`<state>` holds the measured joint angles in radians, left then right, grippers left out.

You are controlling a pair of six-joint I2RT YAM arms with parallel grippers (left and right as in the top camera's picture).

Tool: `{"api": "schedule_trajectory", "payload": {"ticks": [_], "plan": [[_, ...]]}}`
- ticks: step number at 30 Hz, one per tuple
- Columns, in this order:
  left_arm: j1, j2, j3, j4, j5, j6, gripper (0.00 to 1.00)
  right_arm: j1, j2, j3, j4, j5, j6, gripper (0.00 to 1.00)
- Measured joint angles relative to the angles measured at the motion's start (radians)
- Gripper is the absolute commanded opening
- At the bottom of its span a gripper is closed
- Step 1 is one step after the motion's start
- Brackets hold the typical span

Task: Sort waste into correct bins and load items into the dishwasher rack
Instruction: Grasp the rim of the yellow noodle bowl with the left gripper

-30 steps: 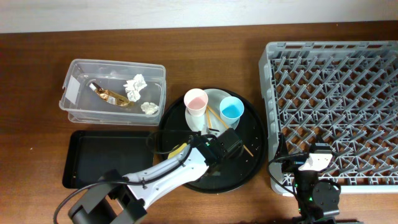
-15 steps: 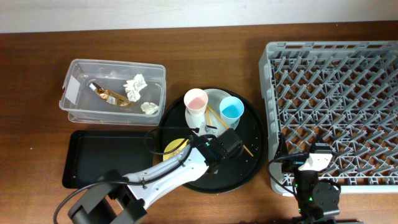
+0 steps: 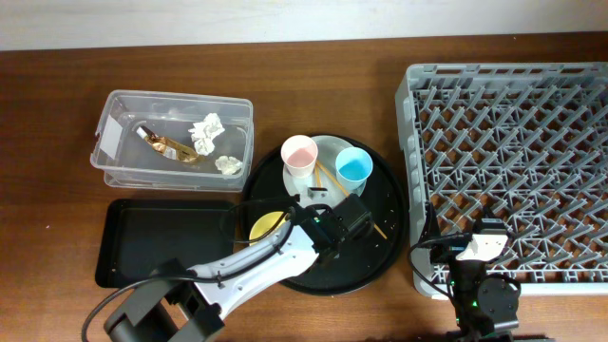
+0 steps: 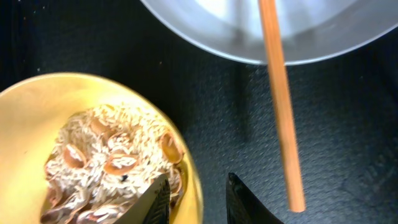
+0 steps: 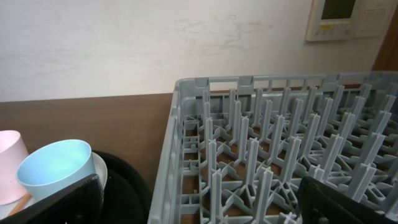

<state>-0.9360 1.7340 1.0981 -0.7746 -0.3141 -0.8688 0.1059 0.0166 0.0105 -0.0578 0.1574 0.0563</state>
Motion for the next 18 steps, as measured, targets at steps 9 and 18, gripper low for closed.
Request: {"api": "schedule_trajectory", "payload": {"ticks": [9,18], "plan": [[0.000,0.029,0.000,0.012,-0.001,-0.015,0.25,0.000,0.000,0.000,0.000,0.000,0.000,0.98],[0.000,0.058,0.000,0.032,-0.019,-0.018,0.14,0.000,0.000,0.000,0.000,0.000,0.000,0.98]]}}
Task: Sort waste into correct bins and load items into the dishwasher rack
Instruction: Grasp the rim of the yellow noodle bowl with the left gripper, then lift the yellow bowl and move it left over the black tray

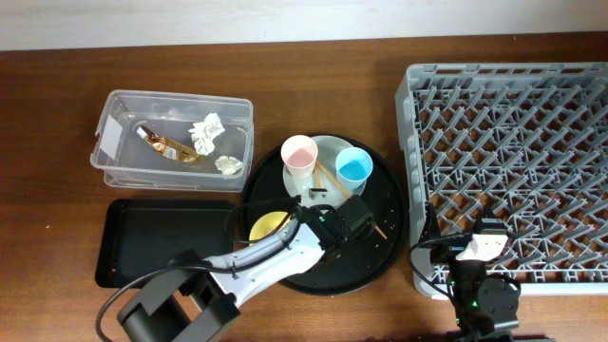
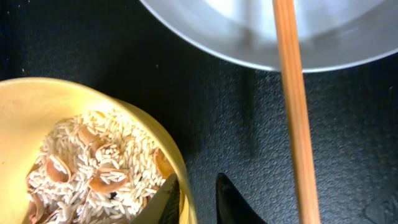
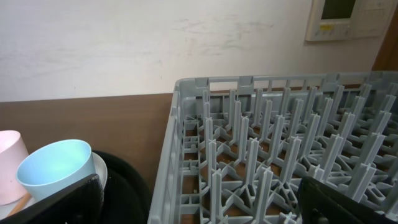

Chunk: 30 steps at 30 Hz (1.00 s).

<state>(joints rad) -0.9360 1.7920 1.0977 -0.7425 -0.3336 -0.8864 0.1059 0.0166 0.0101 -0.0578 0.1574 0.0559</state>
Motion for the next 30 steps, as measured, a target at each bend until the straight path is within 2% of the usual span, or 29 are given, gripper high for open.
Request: {"api": "schedule_trajectory", "payload": {"ticks": [6,12,13,18,22,26,30], "plan": [[0.000,0.000,0.000,0.006,-0.012,-0.001,0.07,0.000,0.000,0.000,0.000,0.000,0.000,0.98],[0.000,0.000,0.000,0.005,-0.016,-0.001,0.06,0.000,0.000,0.000,0.000,0.000,0.000,0.98],[0.000,0.000,0.000,0.003,-0.016,-0.001,0.01,0.000,0.000,0.000,0.000,0.000,0.000,0.98],[0.000,-0.008,0.000,-0.011,-0.024,-0.003,0.01,0.000,0.000,0.000,0.000,0.000,0.000,0.98],[0.000,-0.047,0.000,-0.013,-0.023,0.041,0.00,0.000,0.000,0.000,0.000,0.000,0.000,0.99],[0.000,-0.132,0.000,-0.020,-0.023,0.171,0.01,0.000,0.000,0.000,0.000,0.000,0.000,0.98],[0.001,-0.210,0.000,-0.066,-0.023,0.249,0.01,0.000,0.000,0.000,0.000,0.000,0.000,0.99]]}}
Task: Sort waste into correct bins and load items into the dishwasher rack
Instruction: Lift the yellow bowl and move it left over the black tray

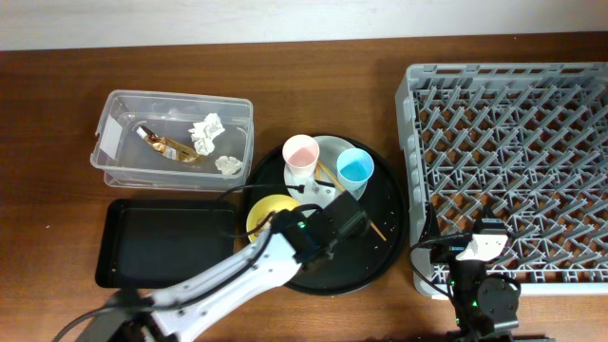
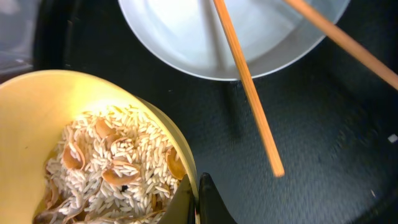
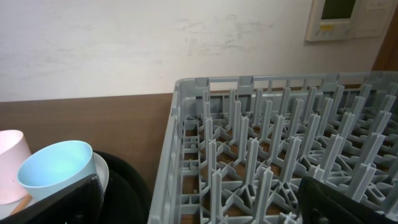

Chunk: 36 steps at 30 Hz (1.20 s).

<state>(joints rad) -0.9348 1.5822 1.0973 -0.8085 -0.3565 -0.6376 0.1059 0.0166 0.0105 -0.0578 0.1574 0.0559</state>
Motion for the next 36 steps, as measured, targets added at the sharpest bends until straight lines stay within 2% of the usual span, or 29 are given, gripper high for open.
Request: {"api": "schedule_trajectory", "payload": {"ticks": [6,8,17,19,28,36], "plan": [[0.056,-0.142,0.000,-0.087,0.031,0.045,0.01,0.000,0.000,0.000,0.000,0.000,0.000,0.98],[0.116,-0.206,0.000,-0.114,0.076,0.073,0.00,0.000,0.000,0.000,0.000,0.000,0.001,0.98],[0.592,-0.434,-0.001,-0.212,0.364,0.306,0.00,0.000,0.000,0.000,0.000,0.000,0.000,0.98],[0.677,-0.446,-0.001,-0.221,0.419,0.357,0.00,0.000,0.000,0.000,0.000,0.000,0.000,0.98],[1.104,-0.445,-0.090,-0.222,0.835,0.623,0.00,0.000,0.000,0.000,0.000,0.000,0.000,0.98],[1.384,-0.458,-0.277,-0.096,0.990,0.736,0.00,0.000,0.000,0.000,0.000,0.000,0.000,0.98]]}}
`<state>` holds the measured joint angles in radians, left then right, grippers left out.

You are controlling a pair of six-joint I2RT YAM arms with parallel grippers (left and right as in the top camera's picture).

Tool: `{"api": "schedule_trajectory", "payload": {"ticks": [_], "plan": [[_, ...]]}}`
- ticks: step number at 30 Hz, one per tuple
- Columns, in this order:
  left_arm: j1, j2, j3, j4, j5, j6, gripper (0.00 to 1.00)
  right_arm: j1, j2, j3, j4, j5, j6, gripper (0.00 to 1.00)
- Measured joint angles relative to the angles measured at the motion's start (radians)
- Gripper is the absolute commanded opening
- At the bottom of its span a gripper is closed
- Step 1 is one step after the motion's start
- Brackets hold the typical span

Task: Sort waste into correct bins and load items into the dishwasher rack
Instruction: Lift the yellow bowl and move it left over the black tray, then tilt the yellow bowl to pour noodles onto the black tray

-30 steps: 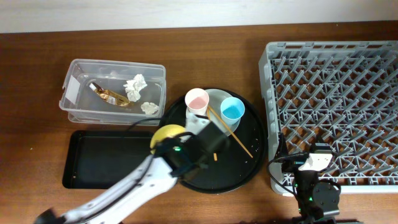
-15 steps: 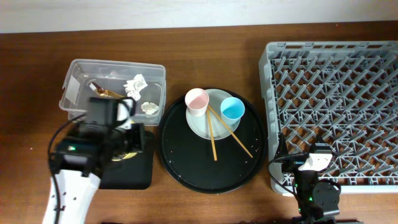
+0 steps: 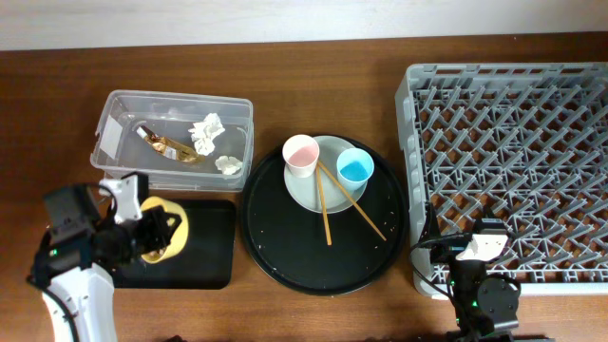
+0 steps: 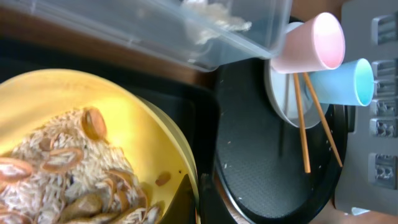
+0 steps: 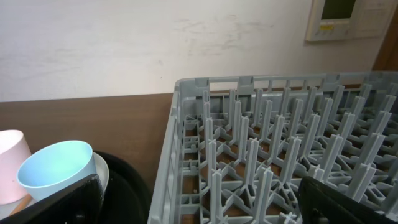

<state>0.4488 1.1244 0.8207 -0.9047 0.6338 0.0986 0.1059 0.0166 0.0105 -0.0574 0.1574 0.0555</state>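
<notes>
My left gripper (image 4: 198, 200) is shut on the rim of a yellow bowl (image 4: 93, 118) of rice and food scraps, held over the black rectangular tray (image 3: 204, 252) at the left; overhead the bowl (image 3: 163, 233) sits near the arm. On the round black tray (image 3: 323, 256) a white plate (image 3: 309, 185) carries a pink cup (image 3: 299, 152), a blue cup (image 3: 353, 167) and two chopsticks (image 3: 328, 204). The grey dishwasher rack (image 3: 513, 142) stands at the right. My right gripper (image 5: 199, 205) rests open at the rack's near left corner.
A clear plastic bin (image 3: 171, 138) with crumpled tissue and a wrapper sits behind the rectangular tray. The brown table edge runs along the front.
My left gripper, shut on the yellow bowl, has moved from the round tray leftwards to over the rectangular black tray. The right arm has not moved.
At first my left gripper stood open astride the bowl's rim on the round tray. It then narrowed on the rim, and later was shut on it. Now the bowl is held over the rectangular tray at the left.
</notes>
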Motion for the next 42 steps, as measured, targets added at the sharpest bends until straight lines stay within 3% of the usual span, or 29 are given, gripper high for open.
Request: {"api": "schedule_trajectory", "payload": {"ticks": [9,18,23,30,42], "plan": [[0.172,-0.036,-0.154,0.082,0.227,0.101,0.00,0.000,0.000,0.000,0.000,0.000,0.000,0.98],[0.177,-0.015,-0.157,0.110,0.440,0.144,0.00,0.000,0.000,0.000,0.000,0.000,0.000,0.98],[0.177,0.087,-0.157,0.114,0.485,0.145,0.00,0.000,0.000,0.000,0.000,0.000,0.000,0.98],[0.177,0.266,-0.157,0.166,0.685,0.171,0.00,0.000,0.000,0.000,0.000,0.000,0.000,0.99],[0.181,0.306,-0.157,0.165,0.835,0.163,0.00,0.000,0.000,0.000,0.000,0.000,0.000,0.99]]}}
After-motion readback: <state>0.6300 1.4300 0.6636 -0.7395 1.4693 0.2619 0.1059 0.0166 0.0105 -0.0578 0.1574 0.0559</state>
